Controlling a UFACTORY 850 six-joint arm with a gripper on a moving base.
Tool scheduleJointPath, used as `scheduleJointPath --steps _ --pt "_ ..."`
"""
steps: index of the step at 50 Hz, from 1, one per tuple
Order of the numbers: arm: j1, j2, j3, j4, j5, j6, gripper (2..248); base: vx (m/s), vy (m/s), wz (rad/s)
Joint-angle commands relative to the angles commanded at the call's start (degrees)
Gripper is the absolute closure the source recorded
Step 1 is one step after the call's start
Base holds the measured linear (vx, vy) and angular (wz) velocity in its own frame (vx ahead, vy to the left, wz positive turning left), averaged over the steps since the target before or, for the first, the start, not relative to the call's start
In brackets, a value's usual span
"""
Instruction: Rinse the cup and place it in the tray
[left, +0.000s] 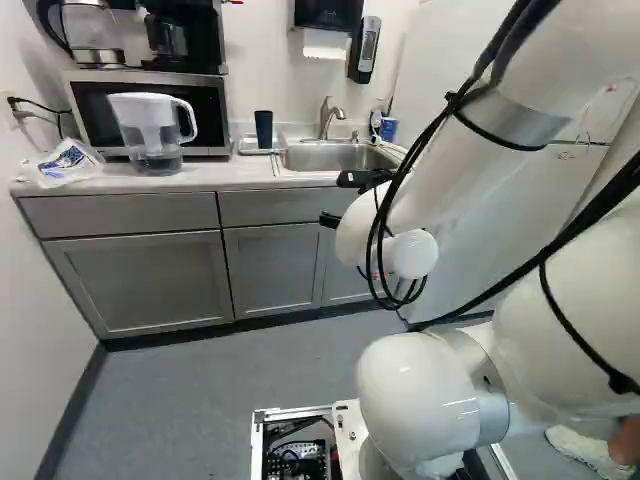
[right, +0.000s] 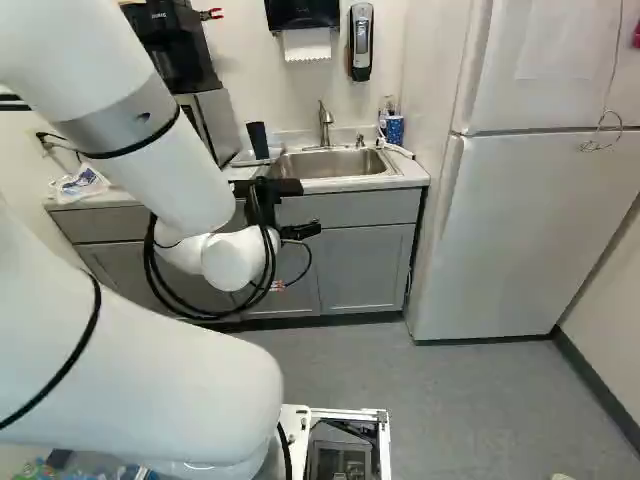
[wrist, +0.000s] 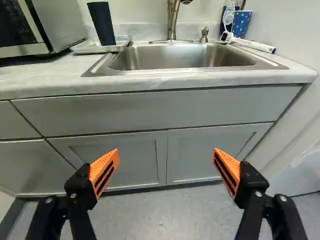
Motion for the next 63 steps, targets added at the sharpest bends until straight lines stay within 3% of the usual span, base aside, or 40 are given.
scheduleJointPath --steps 26,63 --pt "-0.28 0.42 2.79 -0.07 4.21 0.03 3 0.0 0.0 0.0" --pt "-0.31 0.47 3.1 -0.08 4.67 0.03 3 0.0 0.0 0.0"
